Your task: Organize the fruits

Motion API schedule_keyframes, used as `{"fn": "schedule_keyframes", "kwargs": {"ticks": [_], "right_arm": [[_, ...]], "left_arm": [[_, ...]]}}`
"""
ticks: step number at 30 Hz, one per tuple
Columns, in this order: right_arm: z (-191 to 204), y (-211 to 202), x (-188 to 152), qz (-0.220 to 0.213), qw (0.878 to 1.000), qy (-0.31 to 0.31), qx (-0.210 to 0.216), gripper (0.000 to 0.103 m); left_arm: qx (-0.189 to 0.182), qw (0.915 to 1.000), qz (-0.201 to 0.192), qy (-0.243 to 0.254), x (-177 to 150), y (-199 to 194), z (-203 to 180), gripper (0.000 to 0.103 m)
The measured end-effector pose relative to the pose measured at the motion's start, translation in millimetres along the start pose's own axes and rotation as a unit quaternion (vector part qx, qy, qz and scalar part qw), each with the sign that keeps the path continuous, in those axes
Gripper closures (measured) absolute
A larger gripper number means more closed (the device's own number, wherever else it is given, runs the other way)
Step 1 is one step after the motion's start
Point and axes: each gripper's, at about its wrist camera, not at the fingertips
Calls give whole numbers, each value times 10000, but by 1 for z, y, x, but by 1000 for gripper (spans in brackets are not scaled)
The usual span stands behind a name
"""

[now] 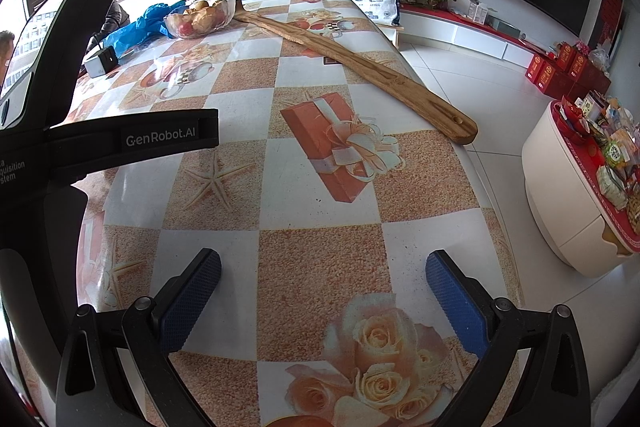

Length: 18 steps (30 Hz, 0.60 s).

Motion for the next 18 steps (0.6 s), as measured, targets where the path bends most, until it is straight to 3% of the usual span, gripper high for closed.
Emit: {"fn": "schedule_keyframes", "kwargs": {"ticks": [18], "right_arm": [[5, -2, 0, 39, 9994, 272, -222, 0]], "left_arm": [[0, 10000, 0, 0, 0, 0, 0, 0]]}}
Point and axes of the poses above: each gripper's, at about its wrist camera, not at the fingertips, and y roughly the way its jaws point, z to its left, x to its top
